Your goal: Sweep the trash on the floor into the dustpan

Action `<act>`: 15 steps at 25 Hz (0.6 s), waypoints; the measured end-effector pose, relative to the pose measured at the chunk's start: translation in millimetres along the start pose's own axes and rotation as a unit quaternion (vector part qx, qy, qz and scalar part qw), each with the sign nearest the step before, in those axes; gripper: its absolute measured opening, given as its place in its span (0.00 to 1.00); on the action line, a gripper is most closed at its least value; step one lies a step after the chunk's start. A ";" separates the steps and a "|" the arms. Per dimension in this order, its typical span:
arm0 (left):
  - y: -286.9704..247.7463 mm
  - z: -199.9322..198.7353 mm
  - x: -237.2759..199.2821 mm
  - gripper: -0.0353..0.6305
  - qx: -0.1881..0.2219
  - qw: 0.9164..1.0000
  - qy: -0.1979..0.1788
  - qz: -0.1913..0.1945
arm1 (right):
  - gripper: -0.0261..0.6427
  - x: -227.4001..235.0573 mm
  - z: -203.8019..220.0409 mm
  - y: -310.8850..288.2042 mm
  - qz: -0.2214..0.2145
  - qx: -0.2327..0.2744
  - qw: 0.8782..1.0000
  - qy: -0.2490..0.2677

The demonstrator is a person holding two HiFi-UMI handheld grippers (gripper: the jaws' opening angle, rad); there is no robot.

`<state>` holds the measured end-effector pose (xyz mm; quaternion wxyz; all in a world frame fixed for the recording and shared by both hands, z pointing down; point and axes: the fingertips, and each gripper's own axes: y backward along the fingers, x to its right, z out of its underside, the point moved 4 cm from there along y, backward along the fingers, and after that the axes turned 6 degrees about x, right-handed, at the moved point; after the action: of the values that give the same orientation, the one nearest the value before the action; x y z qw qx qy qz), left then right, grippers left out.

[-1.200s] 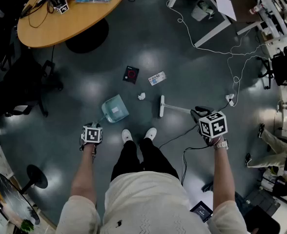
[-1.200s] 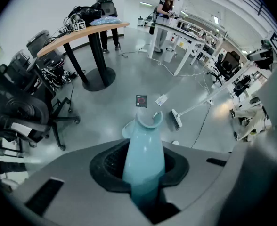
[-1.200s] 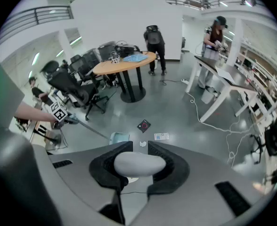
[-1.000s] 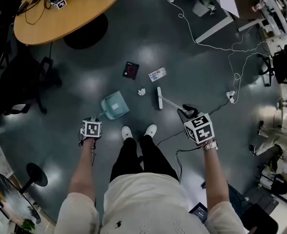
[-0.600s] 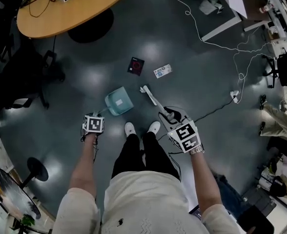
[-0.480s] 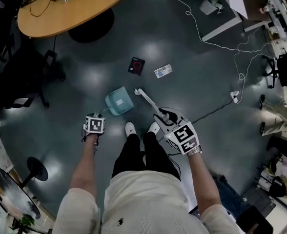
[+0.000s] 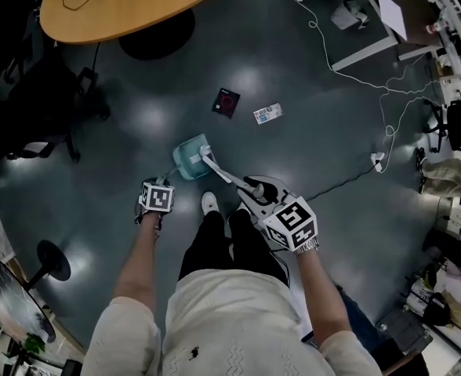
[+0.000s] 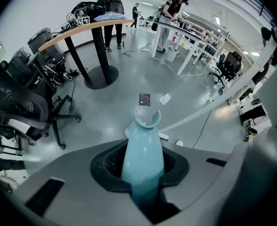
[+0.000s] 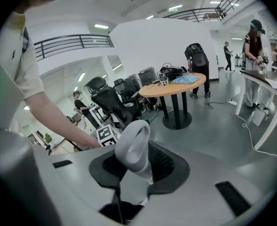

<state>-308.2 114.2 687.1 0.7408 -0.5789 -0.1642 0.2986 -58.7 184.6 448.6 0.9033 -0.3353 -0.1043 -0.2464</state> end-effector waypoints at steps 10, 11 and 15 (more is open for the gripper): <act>1.0 22.4 -8.1 0.19 0.014 0.999 0.051 0.011 | 0.20 46.5 -19.3 47.8 0.070 -0.005 0.996 -0.060; 3.7 25.4 -7.3 0.19 0.015 0.998 0.055 0.015 | 0.19 52.0 -21.4 54.9 0.077 -0.002 0.995 -0.069; 10.4 39.1 2.0 0.19 0.038 0.996 0.073 0.025 | 0.18 69.8 -29.7 85.7 0.101 0.015 0.990 -0.097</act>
<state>-332.3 146.8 687.7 0.7643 -0.5749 -0.0837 0.2799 46.0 194.9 403.4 0.9142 -0.3525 -0.1605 -0.1189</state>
